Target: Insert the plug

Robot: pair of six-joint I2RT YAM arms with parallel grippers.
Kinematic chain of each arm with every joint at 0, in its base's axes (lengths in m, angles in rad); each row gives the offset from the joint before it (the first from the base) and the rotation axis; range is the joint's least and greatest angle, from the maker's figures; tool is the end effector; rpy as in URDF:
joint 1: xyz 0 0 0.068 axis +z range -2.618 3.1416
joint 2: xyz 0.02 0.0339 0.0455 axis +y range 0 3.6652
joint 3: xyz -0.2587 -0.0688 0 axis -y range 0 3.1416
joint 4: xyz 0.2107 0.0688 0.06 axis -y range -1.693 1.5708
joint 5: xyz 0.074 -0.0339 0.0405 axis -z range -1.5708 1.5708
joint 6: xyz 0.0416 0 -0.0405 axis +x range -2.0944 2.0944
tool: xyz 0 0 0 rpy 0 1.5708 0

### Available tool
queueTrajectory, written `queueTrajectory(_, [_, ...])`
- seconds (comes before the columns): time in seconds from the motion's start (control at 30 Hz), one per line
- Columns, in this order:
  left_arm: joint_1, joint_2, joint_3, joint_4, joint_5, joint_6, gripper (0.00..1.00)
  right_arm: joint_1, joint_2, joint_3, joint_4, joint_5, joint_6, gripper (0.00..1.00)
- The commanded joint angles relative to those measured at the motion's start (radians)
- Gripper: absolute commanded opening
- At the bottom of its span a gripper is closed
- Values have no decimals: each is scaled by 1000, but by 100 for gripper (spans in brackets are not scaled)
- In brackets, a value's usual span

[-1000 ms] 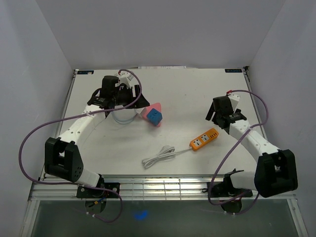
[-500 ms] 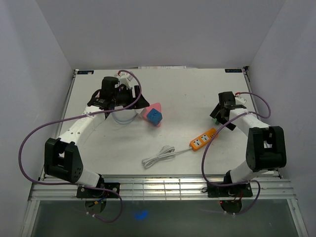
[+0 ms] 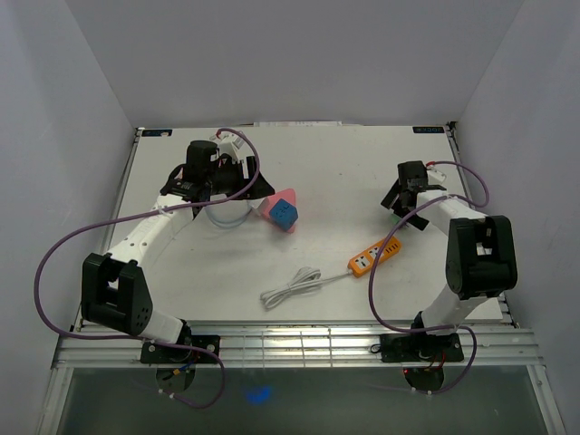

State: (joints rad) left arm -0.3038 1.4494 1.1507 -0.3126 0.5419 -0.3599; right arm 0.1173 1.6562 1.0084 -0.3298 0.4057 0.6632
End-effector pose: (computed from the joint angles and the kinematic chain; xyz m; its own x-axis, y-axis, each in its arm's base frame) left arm 0.2774 -0.1095 0.3027 -0.7448 -0.0827 -0.6622 0.4242 0.7073 -0.5655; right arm 0.3088 0.0199 0.1989 -0.5802 0.5012 -0.6420 0.5949 0.7992 0.0863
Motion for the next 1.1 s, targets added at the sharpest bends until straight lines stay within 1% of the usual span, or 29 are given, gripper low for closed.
queueTrajectory(0.0, [-1,-7,-9,18,21,-1,77,-10,28,35,49,-7,4,93])
queueTrajectory(0.03, [-1,-7,-11,20,20,-1,77,-10,28,27,61,-11,3,92])
queueTrajectory(0.17, [-1,-7,-13,20,13,1,77,-10,28,10,97,-16,7,83])
queueTrajectory(0.33, [-3,2,-11,20,13,-1,77,-10,28,-14,132,-13,10,75])
queueTrajectory(0.37, [-1,3,-11,20,15,1,77,-10,30,-14,133,-11,10,72])
queueTrajectory(0.57, [-1,9,-9,20,15,1,77,-10,47,-27,149,-42,19,71])
queueTrajectory(0.6, [-1,9,-11,20,13,1,77,-10,45,-31,153,-42,22,68])
queueTrajectory(0.63, [-1,8,-12,20,13,1,77,-10,43,-36,159,-44,24,58])
queueTrajectory(0.67, [-1,9,-13,20,12,1,77,-10,43,-45,170,-44,26,58])
queueTrajectory(0.7, [-3,11,-13,20,12,1,77,-10,42,-47,173,-48,24,58])
queueTrajectory(0.8, [-1,17,-11,20,16,1,77,-10,43,-42,169,-62,9,64])
queueTrajectory(0.83, [-1,20,-9,18,16,1,77,-10,45,-41,166,-64,6,71])
queueTrajectory(0.93, [-1,22,-11,18,16,1,77,-10,43,-39,164,-64,-4,82])
queueTrajectory(1.03, [-1,23,-11,20,15,1,77,-8,34,-48,178,-62,-20,87])
queueTrajectory(1.07, [-3,25,-11,17,15,1,77,-8,30,-50,184,-62,-28,87])
